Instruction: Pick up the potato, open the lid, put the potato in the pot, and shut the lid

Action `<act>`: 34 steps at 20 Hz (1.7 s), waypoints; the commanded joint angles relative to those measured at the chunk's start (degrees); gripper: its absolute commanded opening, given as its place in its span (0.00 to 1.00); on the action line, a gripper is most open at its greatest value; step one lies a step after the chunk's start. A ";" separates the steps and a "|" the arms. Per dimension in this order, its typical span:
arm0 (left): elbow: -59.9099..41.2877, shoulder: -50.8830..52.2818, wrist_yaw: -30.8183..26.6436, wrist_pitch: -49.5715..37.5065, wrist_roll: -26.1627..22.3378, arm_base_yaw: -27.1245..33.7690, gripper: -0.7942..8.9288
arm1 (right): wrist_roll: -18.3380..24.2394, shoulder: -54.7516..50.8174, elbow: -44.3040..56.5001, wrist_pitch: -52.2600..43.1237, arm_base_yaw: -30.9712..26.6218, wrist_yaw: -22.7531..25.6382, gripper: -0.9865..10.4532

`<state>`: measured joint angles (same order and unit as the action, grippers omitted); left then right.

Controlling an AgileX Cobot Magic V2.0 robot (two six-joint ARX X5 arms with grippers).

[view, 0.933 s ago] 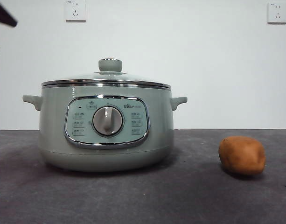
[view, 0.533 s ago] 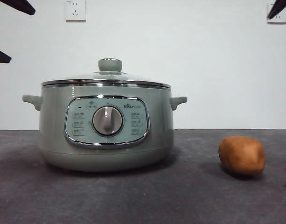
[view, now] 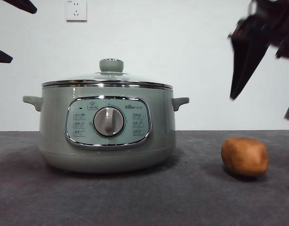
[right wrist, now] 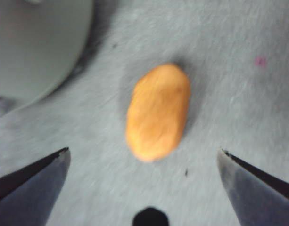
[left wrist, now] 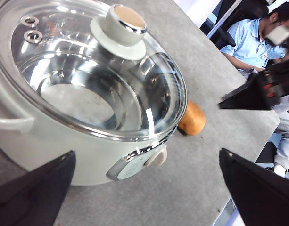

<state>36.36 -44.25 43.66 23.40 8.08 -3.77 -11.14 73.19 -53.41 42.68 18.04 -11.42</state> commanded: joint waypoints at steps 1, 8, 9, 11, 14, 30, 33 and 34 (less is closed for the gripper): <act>1.20 -0.02 0.26 -0.26 0.52 -0.09 0.70 | -0.55 4.79 -1.05 -0.81 0.09 1.53 0.77; 1.33 -1.55 -0.20 2.01 0.42 -1.90 0.70 | -0.85 15.04 -4.00 -4.37 1.31 2.78 0.77; 1.33 -2.08 -0.17 2.75 0.35 -2.10 0.70 | -0.85 15.89 -4.11 -4.61 1.57 3.54 0.77; 1.33 -3.56 -0.17 3.61 0.31 -2.54 0.70 | -0.92 17.51 -4.13 -4.94 2.89 4.76 0.77; 1.36 -5.25 -0.44 3.48 0.33 -3.45 0.70 | -1.81 18.53 -4.13 -5.40 4.96 8.00 0.77; 24.94 -19.45 -22.88 7.91 -6.21 -16.20 0.70 | -0.52 19.85 -10.67 6.97 5.95 8.50 0.08; 33.70 -27.36 -27.04 11.58 -8.44 -19.39 0.70 | 1.20 18.16 -15.78 14.86 5.95 8.48 0.08; 36.35 -30.10 -28.55 12.63 -9.42 -20.57 0.70 | 1.60 17.29 -17.07 16.79 5.97 8.48 0.08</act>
<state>72.73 -73.84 15.18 35.94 0.47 -24.23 -10.57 90.98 -70.19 59.24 23.94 -2.96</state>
